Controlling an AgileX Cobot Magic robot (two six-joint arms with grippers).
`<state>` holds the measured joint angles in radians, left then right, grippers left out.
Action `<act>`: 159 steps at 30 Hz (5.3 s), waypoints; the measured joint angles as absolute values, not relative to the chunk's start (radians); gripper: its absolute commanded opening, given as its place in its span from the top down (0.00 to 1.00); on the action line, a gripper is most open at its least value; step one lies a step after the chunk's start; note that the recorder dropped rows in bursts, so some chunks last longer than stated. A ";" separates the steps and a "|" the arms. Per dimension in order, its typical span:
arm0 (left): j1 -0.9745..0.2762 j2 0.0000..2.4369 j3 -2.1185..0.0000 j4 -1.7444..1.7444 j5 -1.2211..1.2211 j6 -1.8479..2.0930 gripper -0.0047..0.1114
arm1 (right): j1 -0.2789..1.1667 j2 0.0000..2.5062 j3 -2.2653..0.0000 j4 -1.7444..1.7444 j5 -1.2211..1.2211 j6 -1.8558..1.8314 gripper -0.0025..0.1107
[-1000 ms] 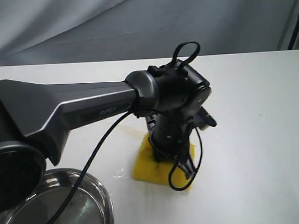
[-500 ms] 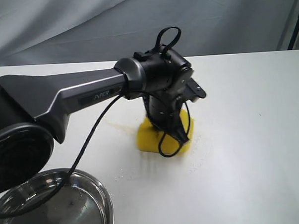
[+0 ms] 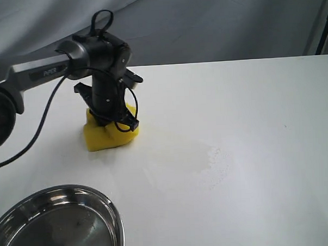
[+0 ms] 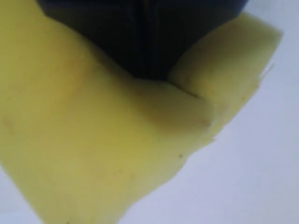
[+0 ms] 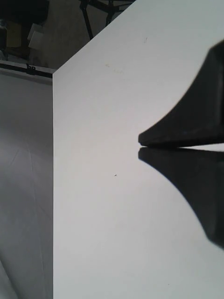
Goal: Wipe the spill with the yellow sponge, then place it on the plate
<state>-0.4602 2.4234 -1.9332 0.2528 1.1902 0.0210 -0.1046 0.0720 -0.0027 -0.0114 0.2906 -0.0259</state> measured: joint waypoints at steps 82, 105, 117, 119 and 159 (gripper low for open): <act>-0.839 2.097 -1.913 0.019 1.224 0.100 0.96 | -0.105 0.072 -0.003 -0.011 0.291 -0.026 0.98; -0.710 1.546 -1.108 0.089 1.177 -0.163 0.96 | -0.105 0.072 -0.003 -0.011 0.291 -0.026 0.98; -0.710 1.393 -0.815 0.088 1.046 -0.247 0.96 | -0.105 0.072 -0.003 -0.011 0.291 -0.026 0.98; -0.710 1.392 -0.769 0.088 0.987 -0.257 0.96 | -0.105 0.072 -0.003 -0.011 0.291 -0.026 0.98; -0.286 1.494 -1.118 0.319 1.008 -0.335 0.96 | -0.105 0.072 -0.003 -0.011 0.291 -0.026 0.98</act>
